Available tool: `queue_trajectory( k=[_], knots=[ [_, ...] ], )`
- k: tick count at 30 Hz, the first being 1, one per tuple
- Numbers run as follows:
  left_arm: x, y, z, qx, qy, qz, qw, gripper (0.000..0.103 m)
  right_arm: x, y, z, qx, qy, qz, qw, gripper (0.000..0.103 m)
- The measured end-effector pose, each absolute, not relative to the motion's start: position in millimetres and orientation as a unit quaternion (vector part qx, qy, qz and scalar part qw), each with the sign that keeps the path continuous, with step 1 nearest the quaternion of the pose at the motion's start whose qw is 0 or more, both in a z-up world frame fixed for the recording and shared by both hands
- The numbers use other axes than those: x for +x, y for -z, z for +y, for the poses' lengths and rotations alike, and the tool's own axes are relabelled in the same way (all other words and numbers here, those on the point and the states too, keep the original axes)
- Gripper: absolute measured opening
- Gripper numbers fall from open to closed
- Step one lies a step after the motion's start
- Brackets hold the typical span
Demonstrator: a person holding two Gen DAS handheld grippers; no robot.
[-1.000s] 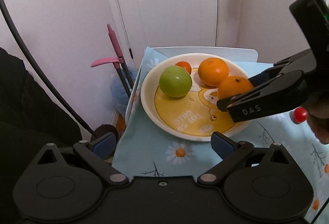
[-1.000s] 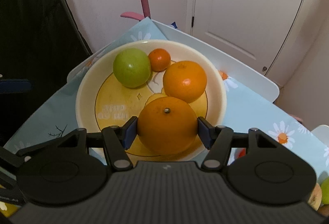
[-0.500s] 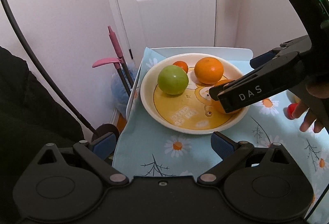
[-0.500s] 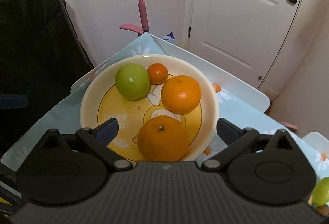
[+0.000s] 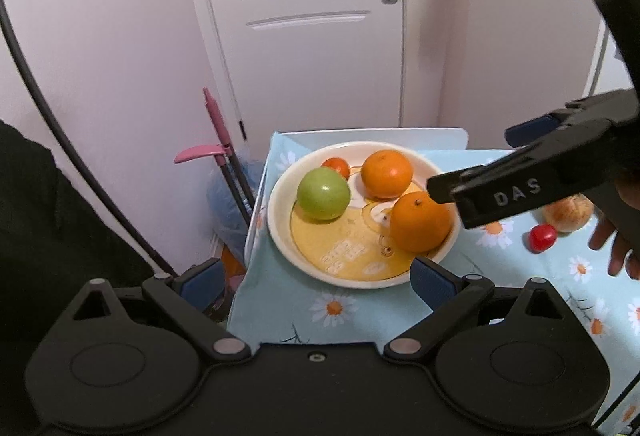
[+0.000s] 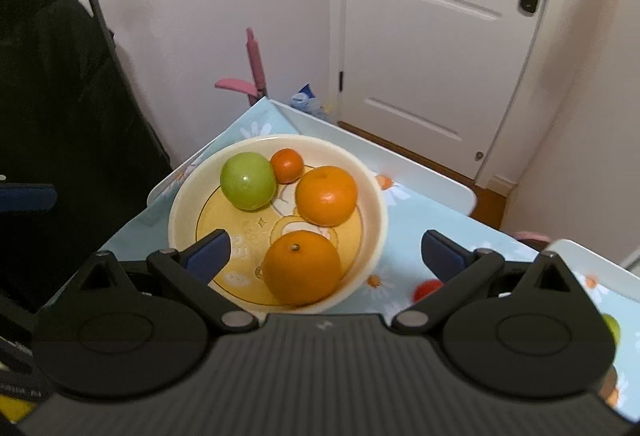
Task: Organize fruits
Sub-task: 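Withdraw both tools from the bowl toward the remaining fruit, then grasp the red cherry tomato with the left tool while the right tool grasps the tangerine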
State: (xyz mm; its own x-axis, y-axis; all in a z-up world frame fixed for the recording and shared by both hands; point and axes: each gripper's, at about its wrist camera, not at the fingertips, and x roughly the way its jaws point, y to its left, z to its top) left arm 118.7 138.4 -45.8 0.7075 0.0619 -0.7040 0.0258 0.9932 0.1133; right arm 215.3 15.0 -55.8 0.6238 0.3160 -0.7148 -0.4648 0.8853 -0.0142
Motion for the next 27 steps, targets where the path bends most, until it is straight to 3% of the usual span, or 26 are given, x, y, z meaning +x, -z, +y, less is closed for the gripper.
queue_trajectory(
  k=[27],
  knots=[
    [138, 61, 11, 0.136, 0.095, 0.376, 0.912, 0.101, 124, 53, -191, -0.006, -0.036, 0.418, 0.908, 0.103]
  ],
)
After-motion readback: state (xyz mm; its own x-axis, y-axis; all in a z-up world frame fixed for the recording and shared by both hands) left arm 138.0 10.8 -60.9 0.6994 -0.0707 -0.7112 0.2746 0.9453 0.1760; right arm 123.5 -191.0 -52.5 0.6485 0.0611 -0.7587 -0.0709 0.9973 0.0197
